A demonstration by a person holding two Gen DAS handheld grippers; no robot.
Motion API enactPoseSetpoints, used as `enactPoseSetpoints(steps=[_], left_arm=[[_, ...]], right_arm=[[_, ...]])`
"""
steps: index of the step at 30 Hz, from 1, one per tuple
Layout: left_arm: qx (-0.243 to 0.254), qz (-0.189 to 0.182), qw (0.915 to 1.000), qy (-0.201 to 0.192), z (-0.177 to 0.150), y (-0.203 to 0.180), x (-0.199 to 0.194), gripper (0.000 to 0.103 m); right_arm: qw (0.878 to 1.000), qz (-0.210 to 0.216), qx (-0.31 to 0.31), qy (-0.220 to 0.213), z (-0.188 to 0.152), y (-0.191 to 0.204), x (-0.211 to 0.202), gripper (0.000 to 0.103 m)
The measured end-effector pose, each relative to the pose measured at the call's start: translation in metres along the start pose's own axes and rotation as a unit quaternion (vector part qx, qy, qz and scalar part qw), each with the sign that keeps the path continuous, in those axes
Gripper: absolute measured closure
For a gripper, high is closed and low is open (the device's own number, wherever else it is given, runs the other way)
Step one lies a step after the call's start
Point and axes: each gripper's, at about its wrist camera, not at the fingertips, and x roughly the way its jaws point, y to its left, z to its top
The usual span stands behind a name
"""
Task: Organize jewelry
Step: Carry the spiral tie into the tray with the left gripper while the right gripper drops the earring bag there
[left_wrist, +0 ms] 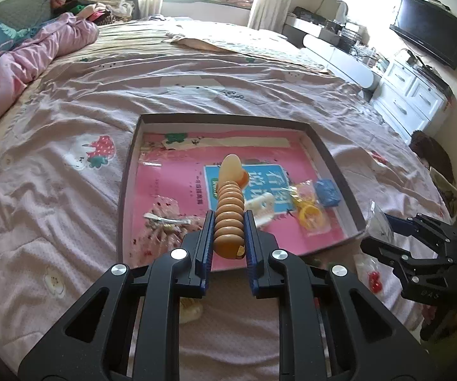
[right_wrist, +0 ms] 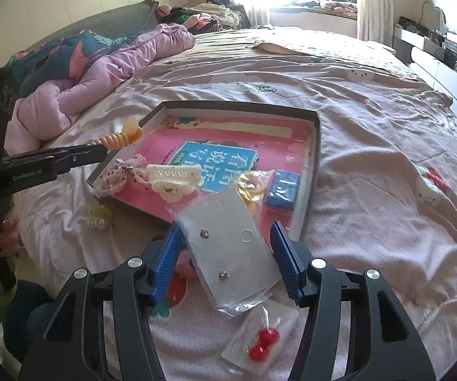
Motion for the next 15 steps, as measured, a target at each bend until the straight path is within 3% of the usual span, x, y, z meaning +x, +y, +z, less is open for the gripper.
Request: enactPoseSetpoints(steps=[15], left_arm=[[-0.006, 0.021, 0.9997, 0.004, 0.019, 0.020, 0.034, 0.092]], right_arm=[[1.000, -0.006, -0.003, -0.006, 0.040, 0.007, 0.029, 0.048]])
